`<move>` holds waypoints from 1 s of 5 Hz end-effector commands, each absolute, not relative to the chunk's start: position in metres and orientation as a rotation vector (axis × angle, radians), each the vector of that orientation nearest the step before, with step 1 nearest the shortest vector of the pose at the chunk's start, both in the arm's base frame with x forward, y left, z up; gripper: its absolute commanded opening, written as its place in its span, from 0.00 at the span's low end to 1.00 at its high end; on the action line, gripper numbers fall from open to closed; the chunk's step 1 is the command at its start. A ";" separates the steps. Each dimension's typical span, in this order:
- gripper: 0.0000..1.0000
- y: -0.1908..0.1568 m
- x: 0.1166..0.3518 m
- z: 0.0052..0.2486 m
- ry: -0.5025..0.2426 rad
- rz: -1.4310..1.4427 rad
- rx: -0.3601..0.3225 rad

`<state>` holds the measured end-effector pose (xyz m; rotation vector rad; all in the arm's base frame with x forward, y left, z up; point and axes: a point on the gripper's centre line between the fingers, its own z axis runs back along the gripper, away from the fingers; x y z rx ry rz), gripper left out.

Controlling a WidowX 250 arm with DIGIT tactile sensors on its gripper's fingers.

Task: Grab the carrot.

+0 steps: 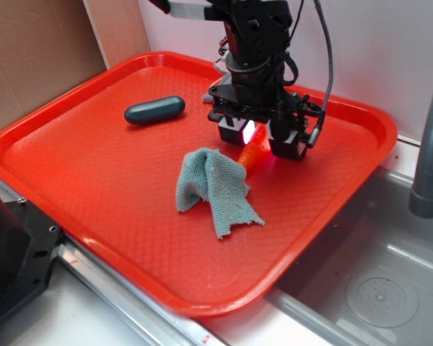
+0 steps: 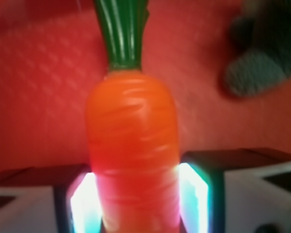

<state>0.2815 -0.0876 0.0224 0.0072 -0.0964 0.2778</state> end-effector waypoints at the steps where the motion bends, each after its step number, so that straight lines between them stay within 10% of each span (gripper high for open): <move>1: 0.00 -0.056 0.284 0.119 -0.147 0.332 -0.030; 3: 0.00 -0.009 0.249 0.179 -0.162 0.389 -0.040; 5: 0.00 -0.003 0.224 0.187 -0.164 0.364 0.034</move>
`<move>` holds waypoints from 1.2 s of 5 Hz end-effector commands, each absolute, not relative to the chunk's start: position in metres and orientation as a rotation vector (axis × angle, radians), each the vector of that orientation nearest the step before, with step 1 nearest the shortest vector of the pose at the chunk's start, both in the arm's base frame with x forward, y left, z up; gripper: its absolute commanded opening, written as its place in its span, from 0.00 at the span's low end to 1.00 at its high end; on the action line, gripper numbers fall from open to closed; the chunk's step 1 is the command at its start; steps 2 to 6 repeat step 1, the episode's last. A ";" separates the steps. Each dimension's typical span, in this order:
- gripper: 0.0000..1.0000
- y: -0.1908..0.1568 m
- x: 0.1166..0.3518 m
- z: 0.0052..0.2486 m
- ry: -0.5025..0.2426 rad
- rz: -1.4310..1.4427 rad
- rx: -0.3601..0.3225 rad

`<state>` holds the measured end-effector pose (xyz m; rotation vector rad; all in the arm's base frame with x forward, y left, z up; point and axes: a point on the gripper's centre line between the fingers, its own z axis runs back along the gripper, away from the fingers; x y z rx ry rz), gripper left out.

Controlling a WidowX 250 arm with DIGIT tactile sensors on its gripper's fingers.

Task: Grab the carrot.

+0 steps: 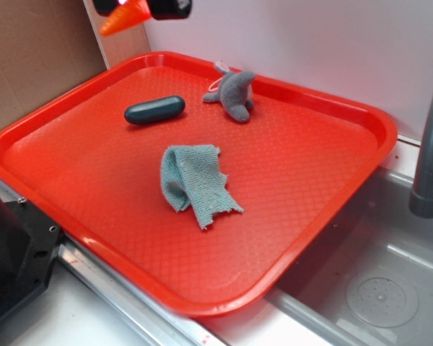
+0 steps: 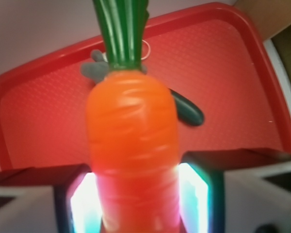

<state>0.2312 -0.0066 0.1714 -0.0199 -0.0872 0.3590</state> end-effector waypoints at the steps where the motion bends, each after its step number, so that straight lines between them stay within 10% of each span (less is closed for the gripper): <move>1: 0.00 0.000 0.226 0.181 -0.126 0.391 0.042; 6: 0.00 0.000 0.226 0.181 -0.126 0.391 0.042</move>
